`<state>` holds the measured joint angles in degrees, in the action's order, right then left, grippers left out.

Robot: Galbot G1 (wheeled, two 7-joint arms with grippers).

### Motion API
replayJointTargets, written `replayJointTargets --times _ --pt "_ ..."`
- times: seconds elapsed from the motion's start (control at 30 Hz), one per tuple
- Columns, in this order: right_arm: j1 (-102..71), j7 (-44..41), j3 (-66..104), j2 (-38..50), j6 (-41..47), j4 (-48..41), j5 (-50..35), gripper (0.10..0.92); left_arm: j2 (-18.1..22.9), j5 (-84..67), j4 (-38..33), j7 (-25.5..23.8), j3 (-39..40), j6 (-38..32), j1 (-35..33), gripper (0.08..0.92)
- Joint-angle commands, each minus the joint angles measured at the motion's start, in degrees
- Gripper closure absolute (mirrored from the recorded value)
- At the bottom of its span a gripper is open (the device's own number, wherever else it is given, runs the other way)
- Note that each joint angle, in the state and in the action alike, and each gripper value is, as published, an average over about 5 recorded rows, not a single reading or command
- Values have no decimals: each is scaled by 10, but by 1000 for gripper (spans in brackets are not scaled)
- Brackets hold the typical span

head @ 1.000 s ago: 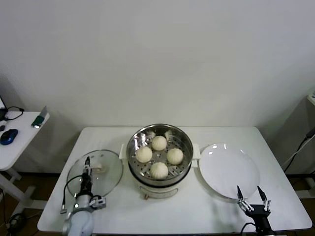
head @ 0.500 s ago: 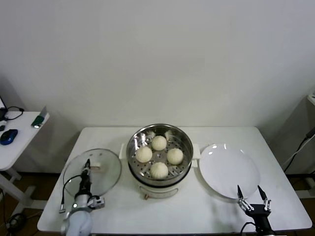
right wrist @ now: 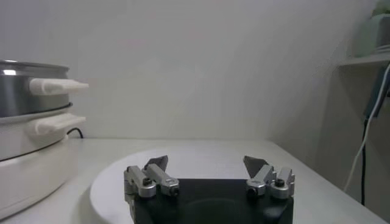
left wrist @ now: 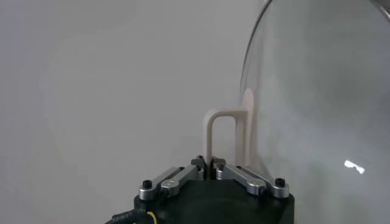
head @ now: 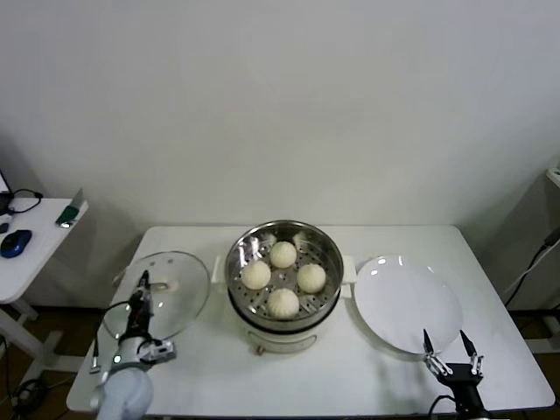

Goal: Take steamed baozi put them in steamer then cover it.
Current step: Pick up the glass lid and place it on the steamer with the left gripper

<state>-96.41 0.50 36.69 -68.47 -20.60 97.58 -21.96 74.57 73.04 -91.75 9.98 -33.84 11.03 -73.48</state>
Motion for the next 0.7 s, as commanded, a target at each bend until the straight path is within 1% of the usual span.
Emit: replayJointTargets --times 0.03,0.1,0.2,0.37,0.47,0.57,0.7 --pt "1 10 1 -3 9 1 20 203 -111 -130 -208 -144 11 109 -12 854" --pt "1 13 1 -5 12 3 22 203 -123 -134 -231 -166 18 126 -3 854" --pt "2 15 2 -6 16 6 25 203 -132 -140 -263 -194 40 150 10 854" --pt "5 19 5 -7 22 10 29 203 -126 -120 -306 -230 116 192 44 854" --pt "7 21 6 -8 22 10 29 203 -106 -77 -307 -251 176 217 74 854" --pt "10 22 6 -10 20 10 30 203 -75 -32 -302 -274 230 242 103 854" --pt "15 23 4 -12 17 6 31 203 -13 32 -295 -304 277 256 123 854"
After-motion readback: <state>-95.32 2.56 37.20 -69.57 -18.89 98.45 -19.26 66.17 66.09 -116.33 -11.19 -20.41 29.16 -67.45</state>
